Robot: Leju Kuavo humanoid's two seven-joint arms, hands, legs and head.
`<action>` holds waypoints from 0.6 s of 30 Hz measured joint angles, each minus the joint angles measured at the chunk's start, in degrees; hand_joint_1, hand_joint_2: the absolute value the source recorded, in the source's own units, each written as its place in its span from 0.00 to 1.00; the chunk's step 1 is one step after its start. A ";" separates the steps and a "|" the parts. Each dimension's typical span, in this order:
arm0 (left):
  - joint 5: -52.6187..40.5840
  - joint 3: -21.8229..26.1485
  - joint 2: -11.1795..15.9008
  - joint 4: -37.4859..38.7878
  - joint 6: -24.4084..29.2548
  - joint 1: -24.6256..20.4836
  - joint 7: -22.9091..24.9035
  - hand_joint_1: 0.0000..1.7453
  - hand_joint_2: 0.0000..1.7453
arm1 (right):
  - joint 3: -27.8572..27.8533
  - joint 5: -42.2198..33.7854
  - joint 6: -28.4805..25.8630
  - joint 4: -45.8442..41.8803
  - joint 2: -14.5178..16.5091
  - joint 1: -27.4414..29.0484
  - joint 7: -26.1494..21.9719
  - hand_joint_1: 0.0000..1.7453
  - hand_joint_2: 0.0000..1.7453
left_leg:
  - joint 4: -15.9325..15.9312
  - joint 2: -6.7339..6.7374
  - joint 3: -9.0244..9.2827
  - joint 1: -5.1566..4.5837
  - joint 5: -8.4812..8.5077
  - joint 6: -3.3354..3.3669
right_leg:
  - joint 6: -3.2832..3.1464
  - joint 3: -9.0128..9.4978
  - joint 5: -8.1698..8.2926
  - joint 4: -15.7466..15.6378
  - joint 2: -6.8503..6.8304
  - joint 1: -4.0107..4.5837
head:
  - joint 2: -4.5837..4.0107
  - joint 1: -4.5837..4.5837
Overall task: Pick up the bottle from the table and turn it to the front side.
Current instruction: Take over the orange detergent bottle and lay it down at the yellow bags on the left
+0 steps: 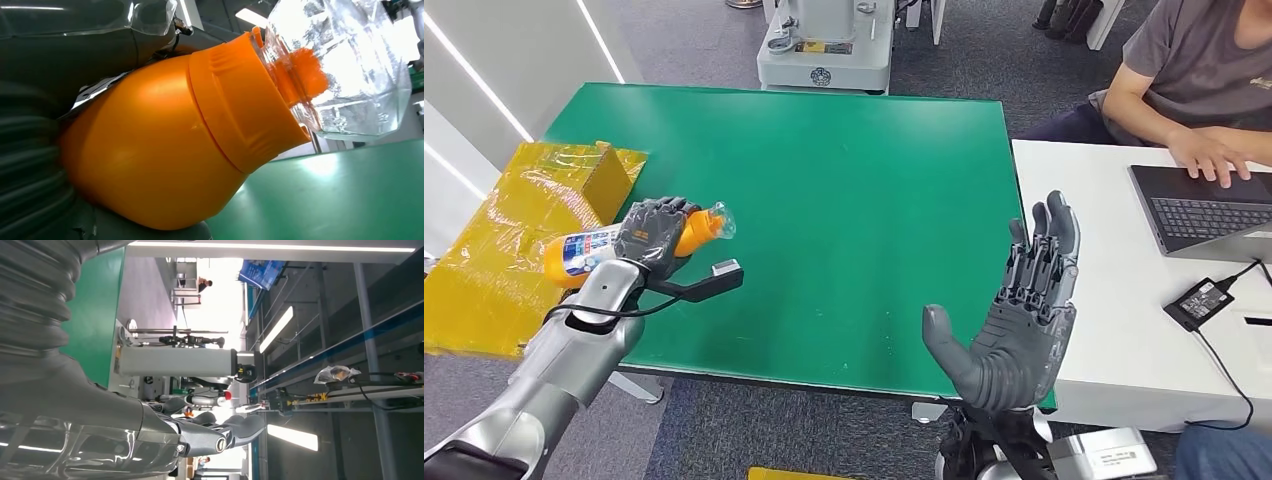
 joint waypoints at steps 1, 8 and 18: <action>-0.08 0.00 0.28 0.15 0.07 0.20 0.11 1.00 1.00 | -0.01 0.02 0.04 -0.14 -0.05 0.09 0.00 0.00 1.00 | 0.00 0.00 0.00 0.00 0.00 0.00 | 0.00 0.00 0.00 0.00 0.00 0.00 | 0.00 0.00; -2.64 -0.39 2.13 0.46 1.85 1.93 1.12 1.00 1.00 | -0.04 0.16 1.06 -0.51 -0.18 0.34 0.00 0.00 1.00 | -0.01 0.01 0.01 0.00 0.00 0.00 | 0.00 0.00 0.00 0.00 0.01 0.00 | 0.00 0.00; -4.64 -0.70 3.69 0.83 2.31 5.11 4.74 0.89 1.00 | -0.08 0.60 1.88 -0.55 -0.20 0.93 0.00 0.00 1.00 | -0.01 0.01 0.00 0.00 0.00 0.00 | 0.00 0.00 0.00 -0.01 0.01 0.00 | 0.00 0.00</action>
